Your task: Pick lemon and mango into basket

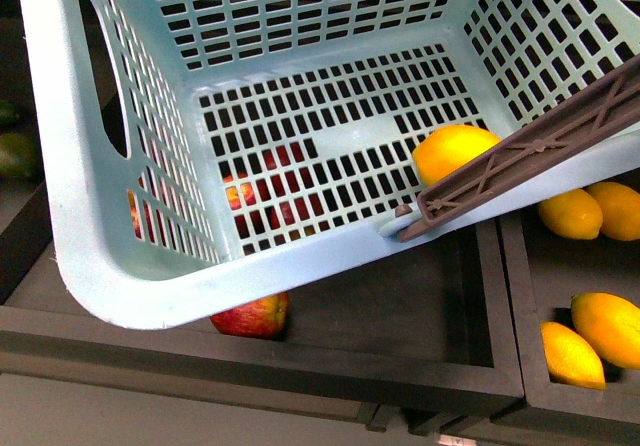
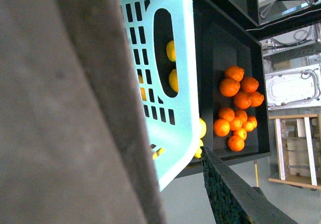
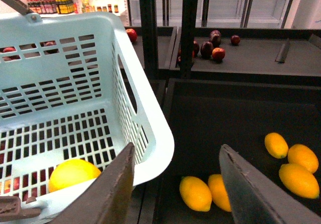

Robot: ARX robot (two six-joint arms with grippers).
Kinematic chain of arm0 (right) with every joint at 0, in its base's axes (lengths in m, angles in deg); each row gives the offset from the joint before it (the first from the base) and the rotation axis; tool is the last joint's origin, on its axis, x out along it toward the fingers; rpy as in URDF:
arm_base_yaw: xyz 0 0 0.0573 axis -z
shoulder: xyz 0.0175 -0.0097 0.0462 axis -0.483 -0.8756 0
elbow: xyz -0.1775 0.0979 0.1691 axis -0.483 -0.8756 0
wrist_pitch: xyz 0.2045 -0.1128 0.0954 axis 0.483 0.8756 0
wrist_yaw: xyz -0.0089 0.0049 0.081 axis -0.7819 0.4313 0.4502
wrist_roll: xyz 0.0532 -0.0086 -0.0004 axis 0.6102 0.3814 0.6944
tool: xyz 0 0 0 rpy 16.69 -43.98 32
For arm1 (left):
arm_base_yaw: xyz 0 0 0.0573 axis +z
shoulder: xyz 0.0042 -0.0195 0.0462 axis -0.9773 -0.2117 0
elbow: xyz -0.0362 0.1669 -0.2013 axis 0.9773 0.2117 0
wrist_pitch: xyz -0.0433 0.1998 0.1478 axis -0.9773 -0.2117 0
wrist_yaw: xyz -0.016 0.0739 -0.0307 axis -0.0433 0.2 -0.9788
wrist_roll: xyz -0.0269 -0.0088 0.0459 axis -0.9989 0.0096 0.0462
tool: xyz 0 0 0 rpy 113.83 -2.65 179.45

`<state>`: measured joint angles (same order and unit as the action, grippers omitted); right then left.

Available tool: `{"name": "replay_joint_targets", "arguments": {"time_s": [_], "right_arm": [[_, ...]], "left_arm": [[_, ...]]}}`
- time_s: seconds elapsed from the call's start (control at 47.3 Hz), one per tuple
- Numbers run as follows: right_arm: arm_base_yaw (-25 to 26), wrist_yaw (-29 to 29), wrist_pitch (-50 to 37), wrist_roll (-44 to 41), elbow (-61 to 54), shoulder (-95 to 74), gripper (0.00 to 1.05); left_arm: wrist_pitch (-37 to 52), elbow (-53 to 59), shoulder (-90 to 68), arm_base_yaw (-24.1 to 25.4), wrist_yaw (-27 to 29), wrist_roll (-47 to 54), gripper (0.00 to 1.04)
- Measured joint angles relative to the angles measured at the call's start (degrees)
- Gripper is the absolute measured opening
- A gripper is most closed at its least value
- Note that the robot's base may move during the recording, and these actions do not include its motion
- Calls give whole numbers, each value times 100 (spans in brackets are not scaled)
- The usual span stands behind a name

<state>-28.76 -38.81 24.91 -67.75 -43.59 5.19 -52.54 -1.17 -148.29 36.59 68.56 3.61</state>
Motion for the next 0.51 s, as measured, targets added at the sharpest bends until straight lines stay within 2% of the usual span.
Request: {"name": "replay_joint_targets", "arguments": {"time_s": [0.042, 0.296, 0.507], "right_arm": [[0, 0, 2, 0, 0, 0, 62], [0, -20, 2, 2, 0, 0, 96], [0, -31, 2, 2, -4, 9, 96]], "left_arm": [[0, 0, 0, 0, 0, 2, 29], [0, 0, 0, 0, 0, 2, 29], [-2, 0, -2, -76, -131, -46, 29]]}}
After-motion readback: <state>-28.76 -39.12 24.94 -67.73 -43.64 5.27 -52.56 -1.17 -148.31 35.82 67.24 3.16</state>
